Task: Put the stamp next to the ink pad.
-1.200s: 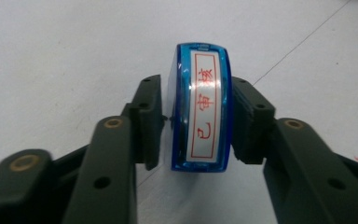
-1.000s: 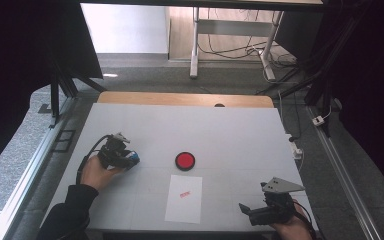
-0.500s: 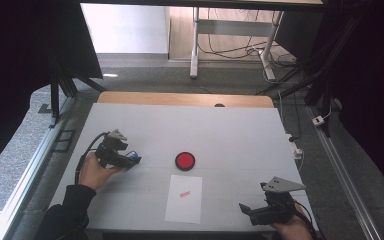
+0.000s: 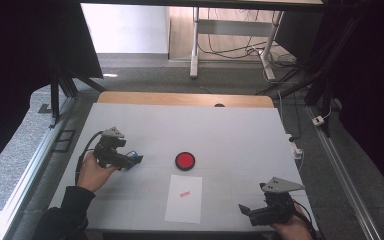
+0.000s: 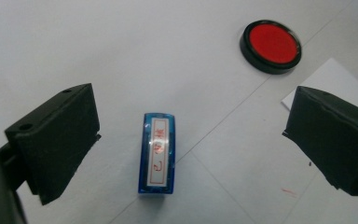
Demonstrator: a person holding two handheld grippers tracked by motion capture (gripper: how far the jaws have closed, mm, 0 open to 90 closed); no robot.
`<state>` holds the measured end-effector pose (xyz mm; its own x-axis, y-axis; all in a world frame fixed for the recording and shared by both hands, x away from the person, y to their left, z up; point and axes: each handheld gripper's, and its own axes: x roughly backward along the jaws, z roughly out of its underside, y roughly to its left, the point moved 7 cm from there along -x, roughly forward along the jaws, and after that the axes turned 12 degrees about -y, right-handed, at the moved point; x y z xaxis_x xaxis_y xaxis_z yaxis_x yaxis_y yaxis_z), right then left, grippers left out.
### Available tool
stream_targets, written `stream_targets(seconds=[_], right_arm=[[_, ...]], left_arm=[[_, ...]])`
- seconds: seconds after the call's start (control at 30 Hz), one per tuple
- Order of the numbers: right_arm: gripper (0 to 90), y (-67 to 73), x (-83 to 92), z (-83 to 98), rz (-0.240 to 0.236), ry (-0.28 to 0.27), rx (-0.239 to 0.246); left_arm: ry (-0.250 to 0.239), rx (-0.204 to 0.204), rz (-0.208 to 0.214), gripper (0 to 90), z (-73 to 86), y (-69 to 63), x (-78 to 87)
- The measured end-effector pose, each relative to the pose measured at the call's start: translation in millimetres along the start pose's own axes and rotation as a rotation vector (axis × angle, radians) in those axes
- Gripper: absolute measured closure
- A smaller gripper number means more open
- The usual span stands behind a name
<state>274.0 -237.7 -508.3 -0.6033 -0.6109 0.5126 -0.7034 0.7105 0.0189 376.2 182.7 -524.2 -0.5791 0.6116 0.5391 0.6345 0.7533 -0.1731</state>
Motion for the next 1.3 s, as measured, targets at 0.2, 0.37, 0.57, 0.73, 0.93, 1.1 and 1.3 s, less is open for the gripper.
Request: stream_targets(seconds=[0.2, 0.37, 0.57, 0.73, 0.93, 1.1, 1.3], right_arm=[[0.0, 1.0, 0.0, -0.2, -0.001, 0.004, 0.003], [0.0, 0.5, -0.2, 0.0, -0.005, 0.008, 0.003], [0.0, 0.3, -0.4, 0.3, -0.009, 0.009, 0.002], [0.0, 0.0, -0.4, 0.2, -0.012, 0.008, -0.010], [0.0, 0.3, -0.7, 0.2, -0.022, 0.010, -0.013], [0.0, 0.7, -1.0, 0.6, -0.029, 0.014, -0.006], [0.0, 1.0, -1.7, 0.6, -0.032, 0.014, -0.006]], left_arm=[[-0.024, 0.003, 0.024, 1.6, -0.3, -7.3, 6.5], [-0.062, 0.029, 0.056, 0.7, -1.3, -13.4, 11.6], [-0.086, 0.004, 0.058, 0.1, -1.8, -18.5, 18.3], [-0.105, -0.008, 0.061, 0.0, -0.5, -22.0, 26.2], [-0.109, -0.015, 0.070, 0.0, 1.8, -31.8, 33.4], [-0.120, -0.005, 0.074, 0.0, 4.3, -39.6, 40.3], [-0.121, 0.001, 0.077, 0.1, 10.6, -46.1, 47.5]])
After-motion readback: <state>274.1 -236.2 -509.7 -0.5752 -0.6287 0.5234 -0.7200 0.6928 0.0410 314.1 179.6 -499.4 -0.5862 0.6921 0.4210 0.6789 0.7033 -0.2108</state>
